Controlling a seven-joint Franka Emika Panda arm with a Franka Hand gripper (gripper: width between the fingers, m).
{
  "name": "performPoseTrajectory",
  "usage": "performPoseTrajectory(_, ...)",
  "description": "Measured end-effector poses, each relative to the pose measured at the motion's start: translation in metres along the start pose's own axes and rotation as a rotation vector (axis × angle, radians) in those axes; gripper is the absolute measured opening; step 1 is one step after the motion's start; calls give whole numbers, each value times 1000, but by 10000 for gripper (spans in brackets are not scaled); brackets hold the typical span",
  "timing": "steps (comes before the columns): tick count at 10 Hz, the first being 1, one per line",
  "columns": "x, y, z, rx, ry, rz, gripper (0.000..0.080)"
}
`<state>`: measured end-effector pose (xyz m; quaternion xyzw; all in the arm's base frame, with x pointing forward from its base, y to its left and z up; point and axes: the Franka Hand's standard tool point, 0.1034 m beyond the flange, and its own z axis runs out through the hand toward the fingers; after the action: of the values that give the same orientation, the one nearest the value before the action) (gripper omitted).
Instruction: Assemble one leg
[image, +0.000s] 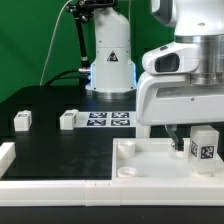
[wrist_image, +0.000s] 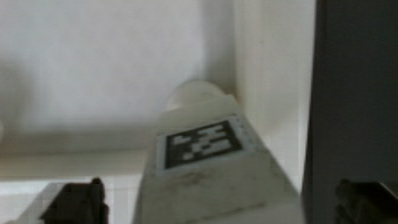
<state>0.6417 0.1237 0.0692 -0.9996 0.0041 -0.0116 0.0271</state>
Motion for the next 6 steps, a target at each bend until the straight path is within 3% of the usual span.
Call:
performPoseTrajectory(1, 0, 0, 0, 0, 0, 0, 525)
performPoseTrajectory(3, 0, 1, 0, -1, 0, -1, 289)
performPoseTrajectory(6, 0, 1, 0, -1, 0, 43, 290)
